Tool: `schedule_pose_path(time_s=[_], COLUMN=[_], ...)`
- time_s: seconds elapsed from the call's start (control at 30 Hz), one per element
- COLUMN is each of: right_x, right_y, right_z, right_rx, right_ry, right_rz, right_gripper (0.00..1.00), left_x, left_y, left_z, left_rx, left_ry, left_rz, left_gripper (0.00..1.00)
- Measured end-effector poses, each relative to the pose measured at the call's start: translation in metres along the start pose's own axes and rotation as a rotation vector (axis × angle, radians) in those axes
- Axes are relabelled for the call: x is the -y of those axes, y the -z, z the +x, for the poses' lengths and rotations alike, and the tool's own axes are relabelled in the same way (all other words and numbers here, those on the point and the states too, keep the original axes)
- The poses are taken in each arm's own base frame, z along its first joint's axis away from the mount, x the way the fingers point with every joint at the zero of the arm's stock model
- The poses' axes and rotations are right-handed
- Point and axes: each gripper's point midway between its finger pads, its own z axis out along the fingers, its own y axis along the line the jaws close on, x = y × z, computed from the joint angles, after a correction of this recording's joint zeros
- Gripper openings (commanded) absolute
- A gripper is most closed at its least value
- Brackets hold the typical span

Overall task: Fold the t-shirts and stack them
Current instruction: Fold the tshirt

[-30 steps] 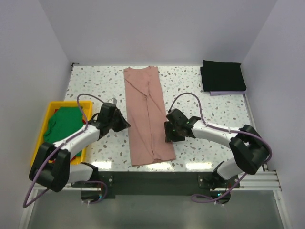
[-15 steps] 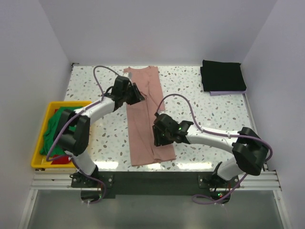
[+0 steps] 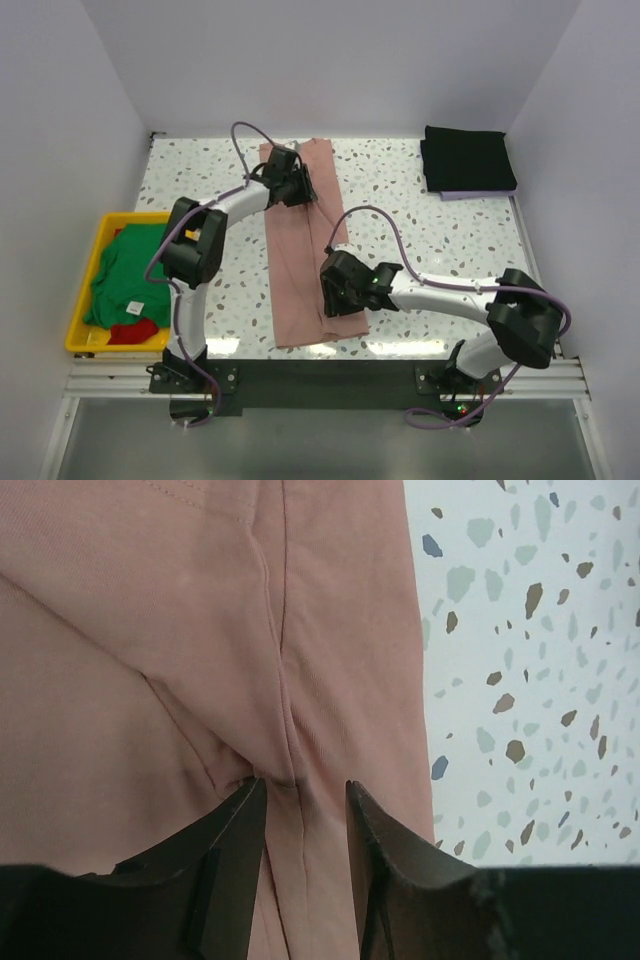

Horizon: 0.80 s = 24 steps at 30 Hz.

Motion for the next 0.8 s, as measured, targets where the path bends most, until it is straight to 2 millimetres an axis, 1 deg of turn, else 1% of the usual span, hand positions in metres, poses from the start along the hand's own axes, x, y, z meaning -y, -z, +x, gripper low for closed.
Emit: schedule_pose_path(time_s=[0.1,0.2,0.23,0.4,0.43,0.5,0.53,0.63,0.8], right_x=[0.004,0.006,0.006,0.002,0.002,0.0,-0.002,-0.007,-0.013], right_y=[0.001,0.004,0.005,0.01,0.01,0.011,0.011,0.011,0.002], right_z=[0.005,0.006,0.006,0.002,0.003,0.005,0.007,0.015,0.031], right_rx=[-0.006,-0.002,0.001,0.018,0.017,0.015,0.012,-0.002,-0.042], right_ry=[-0.007,-0.013,-0.015,-0.018,-0.015,-0.007,-0.001,0.027,0.077], right_rz=[0.005,0.003,0.0,-0.02,-0.021,-0.024,-0.027,-0.032,-0.01], right_gripper=[0.44,0.44,0.44,0.45,0.45,0.45,0.45,0.45,0.44], left_x=[0.0,0.004,0.006,0.003,0.001,-0.003,-0.004,-0.008,-0.009], left_y=[-0.005,-0.008,-0.009,-0.009,-0.009,-0.008,-0.007,-0.007,-0.007], left_z=[0.003,0.0,0.0,0.001,0.002,0.003,0.003,0.004,0.003], left_rx=[-0.005,0.007,0.01,0.024,0.023,0.021,0.02,0.018,0.022], left_ry=[-0.028,-0.059,-0.066,-0.091,-0.091,-0.092,-0.094,-0.1,-0.101], left_rz=[-0.043,-0.079,-0.093,-0.148,-0.159,-0.179,-0.186,-0.201,-0.209], left_gripper=[0.43,0.38,0.31,0.15,0.09,0.05,0.0,0.0,0.0])
